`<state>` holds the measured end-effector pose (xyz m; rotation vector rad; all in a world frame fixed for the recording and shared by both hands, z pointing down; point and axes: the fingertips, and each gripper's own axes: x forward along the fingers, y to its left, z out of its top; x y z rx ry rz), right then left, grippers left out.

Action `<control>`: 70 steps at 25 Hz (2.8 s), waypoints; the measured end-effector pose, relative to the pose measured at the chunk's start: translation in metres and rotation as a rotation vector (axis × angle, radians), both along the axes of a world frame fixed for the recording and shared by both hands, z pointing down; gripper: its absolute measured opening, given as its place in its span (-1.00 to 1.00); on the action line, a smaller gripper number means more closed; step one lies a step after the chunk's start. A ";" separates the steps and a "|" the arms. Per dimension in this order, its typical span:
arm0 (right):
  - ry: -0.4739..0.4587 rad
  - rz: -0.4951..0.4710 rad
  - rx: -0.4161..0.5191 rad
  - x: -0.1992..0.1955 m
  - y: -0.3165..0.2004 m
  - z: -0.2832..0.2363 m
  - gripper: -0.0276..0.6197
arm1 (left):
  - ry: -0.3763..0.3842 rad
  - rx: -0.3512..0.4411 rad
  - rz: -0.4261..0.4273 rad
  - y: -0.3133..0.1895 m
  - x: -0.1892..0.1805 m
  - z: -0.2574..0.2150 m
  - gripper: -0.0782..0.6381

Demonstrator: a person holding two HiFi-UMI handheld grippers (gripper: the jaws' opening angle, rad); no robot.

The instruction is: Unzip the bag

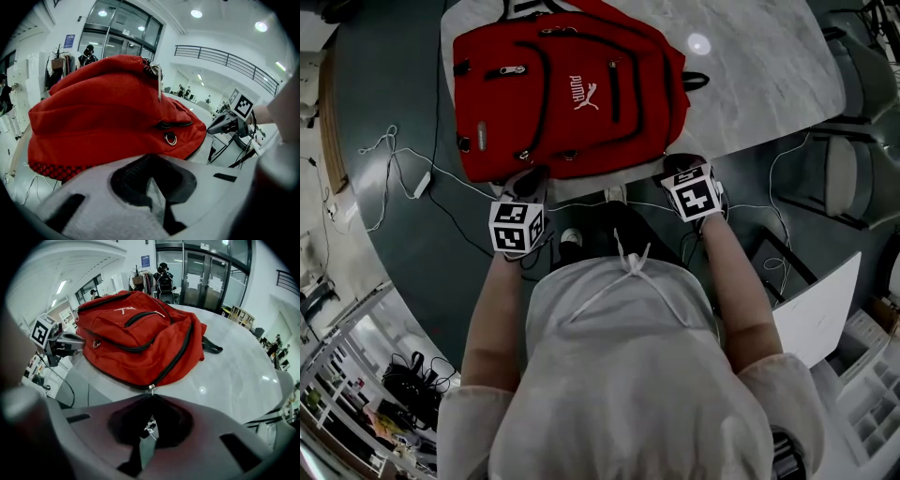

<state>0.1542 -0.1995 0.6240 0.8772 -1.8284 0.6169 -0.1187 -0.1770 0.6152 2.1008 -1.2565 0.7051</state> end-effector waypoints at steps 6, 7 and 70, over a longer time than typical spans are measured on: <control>0.005 0.017 -0.016 0.006 -0.010 0.001 -0.83 | -0.004 0.003 -0.010 -0.001 0.000 0.001 -0.73; 0.000 0.021 -0.020 0.006 -0.010 0.001 -0.83 | -0.006 0.005 -0.013 -0.001 0.000 0.001 -0.73; -0.578 0.164 0.767 -0.142 0.014 -0.315 -0.83 | 0.152 0.696 -0.021 0.004 0.040 -0.330 -0.72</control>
